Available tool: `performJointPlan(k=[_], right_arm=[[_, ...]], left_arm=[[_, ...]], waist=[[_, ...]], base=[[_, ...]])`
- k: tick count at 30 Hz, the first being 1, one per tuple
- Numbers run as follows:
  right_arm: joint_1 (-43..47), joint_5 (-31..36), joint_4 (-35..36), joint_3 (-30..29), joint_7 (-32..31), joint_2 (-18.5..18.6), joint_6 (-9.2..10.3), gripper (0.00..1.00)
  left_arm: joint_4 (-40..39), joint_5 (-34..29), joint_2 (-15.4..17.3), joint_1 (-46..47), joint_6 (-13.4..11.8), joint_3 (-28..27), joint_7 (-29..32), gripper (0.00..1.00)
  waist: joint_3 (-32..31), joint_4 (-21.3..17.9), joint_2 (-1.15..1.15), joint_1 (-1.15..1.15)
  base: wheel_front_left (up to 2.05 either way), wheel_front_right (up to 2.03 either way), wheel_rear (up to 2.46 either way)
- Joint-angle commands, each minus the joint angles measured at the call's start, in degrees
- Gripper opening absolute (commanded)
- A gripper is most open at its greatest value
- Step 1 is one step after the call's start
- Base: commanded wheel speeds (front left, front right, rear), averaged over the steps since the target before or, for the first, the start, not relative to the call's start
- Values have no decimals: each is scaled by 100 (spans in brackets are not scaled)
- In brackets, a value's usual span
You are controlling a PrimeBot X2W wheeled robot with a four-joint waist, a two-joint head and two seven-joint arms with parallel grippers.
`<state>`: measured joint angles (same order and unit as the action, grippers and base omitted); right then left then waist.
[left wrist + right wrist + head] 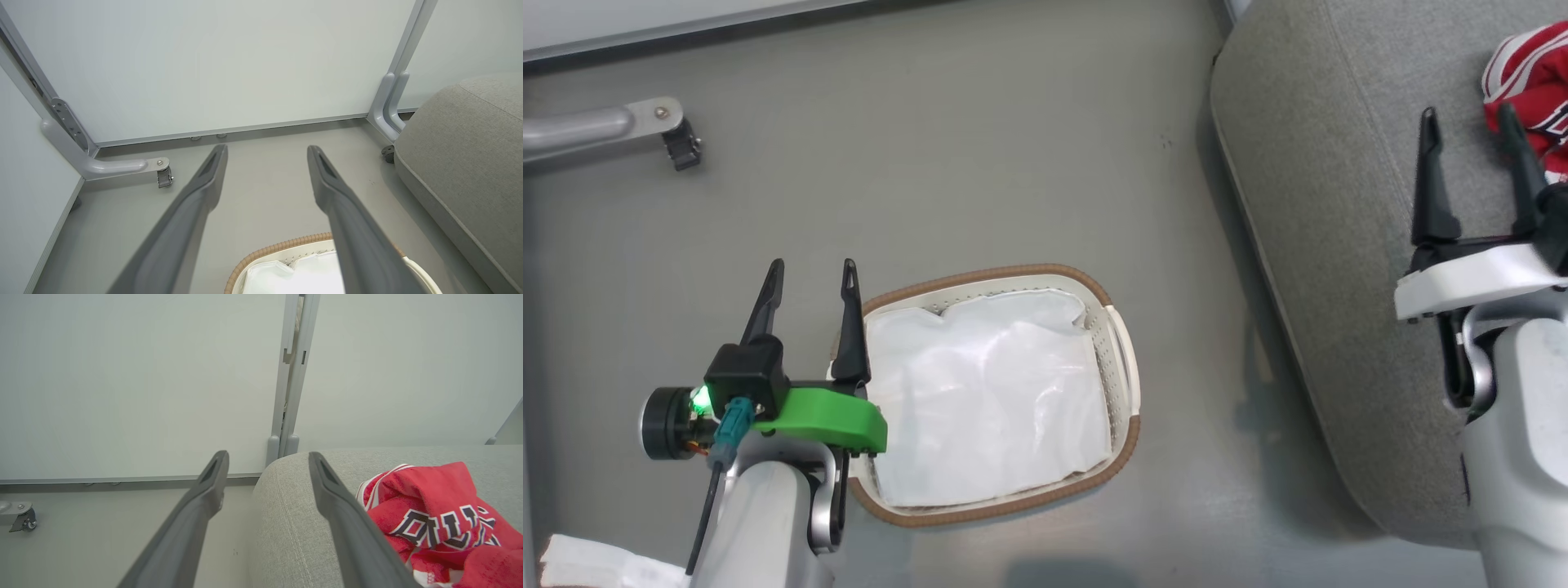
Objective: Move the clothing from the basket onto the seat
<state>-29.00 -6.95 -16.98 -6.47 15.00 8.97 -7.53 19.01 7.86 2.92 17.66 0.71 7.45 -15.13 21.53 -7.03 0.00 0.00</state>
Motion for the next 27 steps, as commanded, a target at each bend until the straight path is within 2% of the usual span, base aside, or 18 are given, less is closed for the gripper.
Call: performJointPlan(k=[1,8,17,27], right_arm=[[145,-25,-6,69,27,-51,8,100],[410,50,-4,401,27,-298,8,100],[814,82,-223,557,27,-484,8,100],[1306,35,-363,750,27,-550,8,100]], left_arm=[[-45,21,5,-142,-50,-33,-2,100],[-234,81,6,-492,-230,-176,-2,100],[-246,150,7,-949,-216,-276,-2,100],[-284,220,6,-1431,-151,-398,-2,100]], waist=[[-280,299,0,0],[-604,583,0,0],[-1070,729,0,0],[-1526,714,0,0]], base=[[0,0,0],[0,0,0],[0,0,0],[0,0,0]])
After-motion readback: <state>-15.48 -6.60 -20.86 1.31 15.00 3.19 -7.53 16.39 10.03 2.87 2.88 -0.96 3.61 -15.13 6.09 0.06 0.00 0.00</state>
